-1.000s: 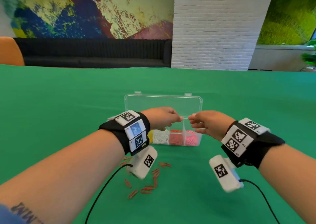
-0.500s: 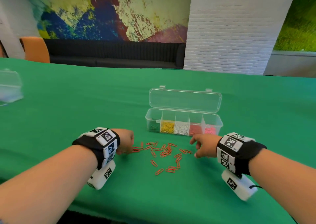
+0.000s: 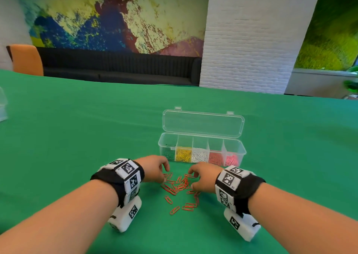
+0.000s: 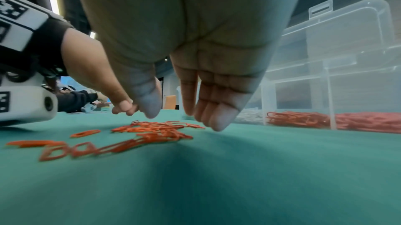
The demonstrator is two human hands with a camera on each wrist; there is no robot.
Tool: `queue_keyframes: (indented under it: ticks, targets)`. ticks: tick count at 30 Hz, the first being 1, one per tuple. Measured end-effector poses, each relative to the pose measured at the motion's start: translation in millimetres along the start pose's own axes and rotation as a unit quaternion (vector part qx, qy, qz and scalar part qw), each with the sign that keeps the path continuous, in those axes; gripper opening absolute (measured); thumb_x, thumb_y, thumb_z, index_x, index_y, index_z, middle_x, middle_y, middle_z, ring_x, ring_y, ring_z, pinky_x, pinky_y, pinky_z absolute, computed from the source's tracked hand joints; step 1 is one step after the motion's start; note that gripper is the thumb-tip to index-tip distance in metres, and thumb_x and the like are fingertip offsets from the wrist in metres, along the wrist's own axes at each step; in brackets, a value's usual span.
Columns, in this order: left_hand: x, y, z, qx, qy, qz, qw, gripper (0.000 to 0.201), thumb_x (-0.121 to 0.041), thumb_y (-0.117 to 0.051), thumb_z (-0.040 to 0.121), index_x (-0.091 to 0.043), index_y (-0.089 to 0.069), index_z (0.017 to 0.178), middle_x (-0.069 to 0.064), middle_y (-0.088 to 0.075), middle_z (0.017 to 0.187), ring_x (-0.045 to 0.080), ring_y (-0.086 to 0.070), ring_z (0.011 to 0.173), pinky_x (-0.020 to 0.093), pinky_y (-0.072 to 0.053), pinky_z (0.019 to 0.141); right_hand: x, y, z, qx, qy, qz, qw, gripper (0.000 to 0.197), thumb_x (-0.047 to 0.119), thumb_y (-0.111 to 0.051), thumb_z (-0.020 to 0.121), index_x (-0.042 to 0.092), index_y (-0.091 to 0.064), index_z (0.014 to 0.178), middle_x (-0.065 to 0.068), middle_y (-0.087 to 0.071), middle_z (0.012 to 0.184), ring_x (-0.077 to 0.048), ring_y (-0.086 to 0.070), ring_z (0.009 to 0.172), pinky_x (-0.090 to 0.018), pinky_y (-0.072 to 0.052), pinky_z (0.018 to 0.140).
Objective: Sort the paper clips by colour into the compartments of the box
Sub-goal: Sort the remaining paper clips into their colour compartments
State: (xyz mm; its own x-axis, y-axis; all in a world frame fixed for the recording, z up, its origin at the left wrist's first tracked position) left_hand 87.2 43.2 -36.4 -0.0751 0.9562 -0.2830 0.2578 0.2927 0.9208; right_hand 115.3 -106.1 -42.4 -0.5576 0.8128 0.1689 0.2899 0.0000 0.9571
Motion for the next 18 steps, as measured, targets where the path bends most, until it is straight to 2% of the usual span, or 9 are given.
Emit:
queue_keyframes:
  ticks: [3,5,8,12,14,18]
  targets:
    - [3.3,1.4,2.5,-0.002,0.026,0.063,0.998,0.055,-0.027,-0.062,0.084,-0.025,-0.042,0.136,0.002,-0.047,0.131,0.018,-0.054,0.109,0.027,-0.046,0.091,4.8,2.0,5.6,0.018,0.004,-0.023,1.000,0.058,0.032,-0.054,0.089,0.020,-0.036,0.143,-0.003,-0.039,0.143,-0.022,-0.044,0.128,-0.033,-0.038,0.107]
    - [3.1,-5.4,1.4,0.029,0.034,0.100,0.994,0.059,-0.030,-0.059,0.085,-0.026,-0.039,0.140,0.004,-0.042,0.136,0.020,-0.052,0.116,0.029,-0.046,0.094,10.2,-2.9,7.4,0.050,0.019,-0.061,0.997,0.060,0.039,-0.054,0.088,0.019,-0.037,0.142,-0.006,-0.038,0.143,-0.025,-0.042,0.128,-0.036,-0.036,0.108]
    - [-3.2,-14.4,-3.3,0.039,0.007,0.107,0.994,0.057,-0.032,-0.061,0.083,-0.026,-0.044,0.137,0.004,-0.046,0.132,0.021,-0.053,0.116,0.028,-0.045,0.095,18.1,-7.0,4.3,0.064,0.049,-0.084,0.993,0.067,0.050,-0.058,0.084,0.015,-0.041,0.139,-0.008,-0.041,0.137,-0.027,-0.043,0.125,-0.038,-0.035,0.107]
    - [-11.5,-23.1,-11.9,0.045,-0.040,0.088,0.994,0.060,-0.036,-0.070,0.078,-0.023,-0.050,0.132,0.002,-0.053,0.126,0.019,-0.055,0.111,0.027,-0.045,0.093,19.1,-15.7,-7.7,0.068,0.071,-0.076,0.992,0.075,0.056,-0.067,0.075,0.015,-0.046,0.134,-0.006,-0.043,0.129,-0.026,-0.045,0.119,-0.038,-0.038,0.105]
    - [-16.2,-25.3,-16.2,0.051,-0.058,0.076,0.994,0.058,-0.037,-0.073,0.076,-0.023,-0.052,0.129,0.002,-0.056,0.123,0.019,-0.056,0.108,0.026,-0.046,0.092,19.2,-18.2,-15.1,0.067,0.074,-0.090,0.991,0.078,0.055,-0.068,0.073,0.017,-0.044,0.137,-0.006,-0.044,0.128,-0.025,-0.046,0.118,-0.037,-0.038,0.104]
    - [-27.4,-28.6,-26.2,0.042,-0.082,0.089,0.992,0.067,-0.041,-0.077,0.071,-0.023,-0.051,0.130,0.002,-0.055,0.122,0.020,-0.056,0.108,0.029,-0.046,0.093,24.4,-15.5,-24.4,0.048,0.073,-0.083,0.993,0.063,0.046,-0.068,0.079,0.020,-0.050,0.134,-0.007,-0.049,0.122,-0.025,-0.052,0.112,-0.030,-0.042,0.096]
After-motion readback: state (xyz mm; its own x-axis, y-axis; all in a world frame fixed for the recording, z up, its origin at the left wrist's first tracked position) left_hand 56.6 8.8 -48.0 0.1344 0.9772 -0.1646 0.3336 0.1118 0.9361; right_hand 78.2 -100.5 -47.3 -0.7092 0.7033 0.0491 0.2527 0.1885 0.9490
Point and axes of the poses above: each hand's wrist, its own z-axis towards the middle knuckle, its own y-axis out of the back of the hand, x = y × z, the point moved 6 cm from there along z, towards the middle knuckle
